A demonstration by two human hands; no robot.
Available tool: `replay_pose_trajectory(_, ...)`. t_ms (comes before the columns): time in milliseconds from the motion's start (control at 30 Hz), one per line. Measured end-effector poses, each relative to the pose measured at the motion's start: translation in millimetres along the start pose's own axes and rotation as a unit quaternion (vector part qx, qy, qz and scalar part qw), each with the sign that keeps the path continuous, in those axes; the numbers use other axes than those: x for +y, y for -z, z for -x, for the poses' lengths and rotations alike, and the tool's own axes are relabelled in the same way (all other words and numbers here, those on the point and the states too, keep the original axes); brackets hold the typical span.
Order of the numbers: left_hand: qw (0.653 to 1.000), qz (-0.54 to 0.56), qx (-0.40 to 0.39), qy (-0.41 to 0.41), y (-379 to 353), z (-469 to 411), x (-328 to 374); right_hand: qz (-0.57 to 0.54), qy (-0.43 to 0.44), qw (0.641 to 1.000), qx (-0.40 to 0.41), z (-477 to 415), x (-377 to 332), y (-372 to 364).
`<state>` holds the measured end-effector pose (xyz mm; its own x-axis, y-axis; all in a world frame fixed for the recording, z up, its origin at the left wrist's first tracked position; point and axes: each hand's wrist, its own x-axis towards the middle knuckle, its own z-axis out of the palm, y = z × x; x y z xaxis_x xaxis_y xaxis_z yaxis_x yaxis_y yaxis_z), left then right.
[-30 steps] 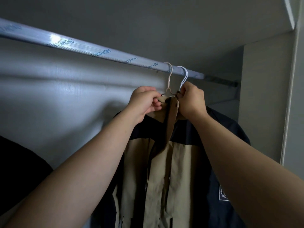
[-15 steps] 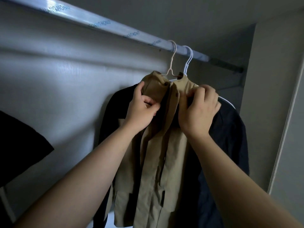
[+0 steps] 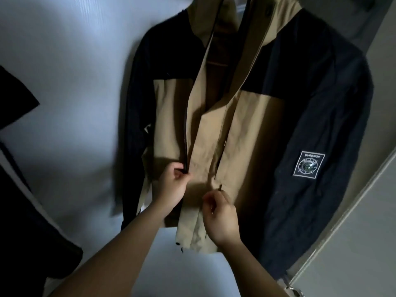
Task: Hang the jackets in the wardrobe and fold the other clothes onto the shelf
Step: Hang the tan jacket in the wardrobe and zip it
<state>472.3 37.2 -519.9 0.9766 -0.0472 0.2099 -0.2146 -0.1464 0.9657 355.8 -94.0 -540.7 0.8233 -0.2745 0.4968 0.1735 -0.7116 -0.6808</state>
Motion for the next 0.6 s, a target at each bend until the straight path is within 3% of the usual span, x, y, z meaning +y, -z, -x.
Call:
replay_pose_trajectory(167,0.995,-0.076,-0.062,0.03,-12.7,18.3,-58.4,0.018,-0.123,0.988,-0.089,30.7,40.1,-30.5)
replay_pose_trajectory(367,0.966,-0.242,-0.084,-0.033,-17.5,42.3,-66.5,0.022,-0.24,0.954,-0.177,55.3,77.2,-52.3)
replay_pose_trajectory(500,0.965,-0.242,-0.071,-0.071,-31.3,42.9,-69.6,-0.01,-0.264,0.947,-0.181,66.8,93.3,-77.5)
replay_pose_trajectory(600,0.968,-0.235,-0.087,-0.027,-46.8,43.5,-75.2,-0.041,-0.263,0.955,-0.132,69.6,96.0,-95.8)
